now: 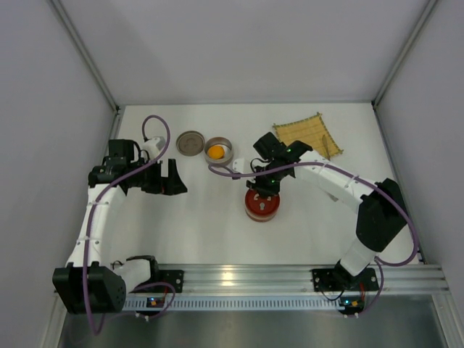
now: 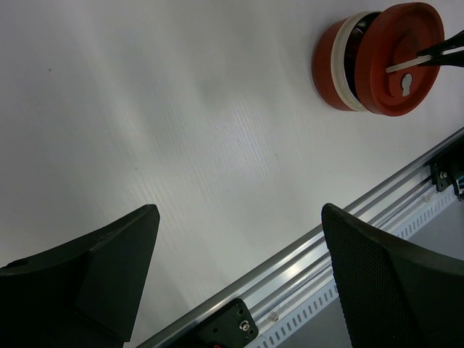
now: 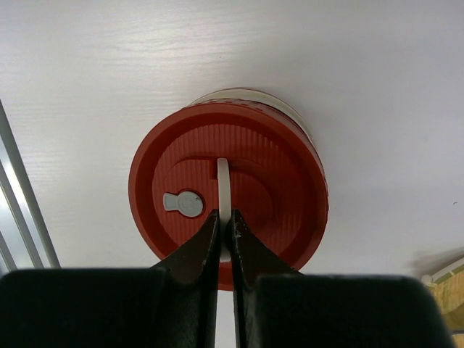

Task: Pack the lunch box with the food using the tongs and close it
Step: Close the box lid on the packing box.

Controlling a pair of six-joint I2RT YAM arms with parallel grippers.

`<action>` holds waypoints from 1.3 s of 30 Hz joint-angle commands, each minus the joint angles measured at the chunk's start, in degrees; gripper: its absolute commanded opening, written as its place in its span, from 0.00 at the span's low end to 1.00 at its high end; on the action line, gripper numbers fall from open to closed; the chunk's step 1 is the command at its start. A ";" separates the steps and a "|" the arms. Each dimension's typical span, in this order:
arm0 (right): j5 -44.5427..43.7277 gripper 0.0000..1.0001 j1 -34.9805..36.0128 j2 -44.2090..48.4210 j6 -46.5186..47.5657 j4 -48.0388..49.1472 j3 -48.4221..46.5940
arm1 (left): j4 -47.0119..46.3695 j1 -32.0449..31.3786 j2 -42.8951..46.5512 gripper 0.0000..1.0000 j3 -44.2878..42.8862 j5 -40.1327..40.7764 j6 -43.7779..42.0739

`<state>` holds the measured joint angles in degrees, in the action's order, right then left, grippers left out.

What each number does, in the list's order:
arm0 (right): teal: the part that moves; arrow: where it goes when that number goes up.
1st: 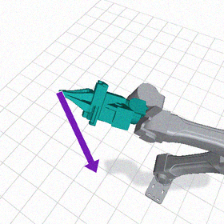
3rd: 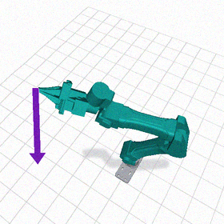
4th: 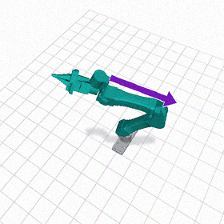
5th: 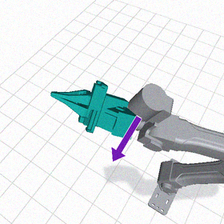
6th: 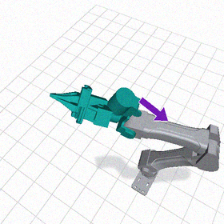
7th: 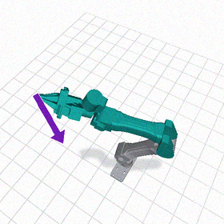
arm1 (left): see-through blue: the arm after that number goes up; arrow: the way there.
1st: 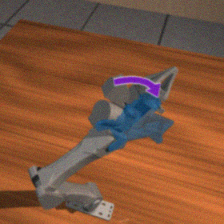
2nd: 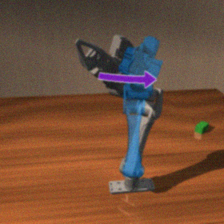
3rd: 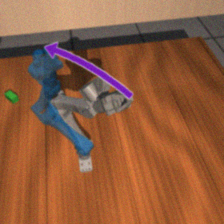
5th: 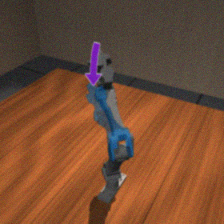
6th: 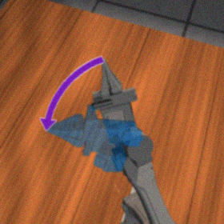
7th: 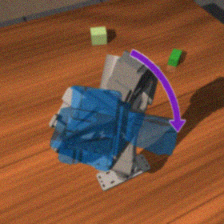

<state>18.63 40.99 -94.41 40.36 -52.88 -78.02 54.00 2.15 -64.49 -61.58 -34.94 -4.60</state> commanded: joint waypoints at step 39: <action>6.77 0.00 -2.76 -4.91 16.16 -5.65 -4.69 | -1.70 -0.04 2.00 0.98 0.50 -3.73 -1.02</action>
<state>22.81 38.94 -99.77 55.48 -57.93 -81.17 54.00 2.15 -63.83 -61.39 -37.65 -4.84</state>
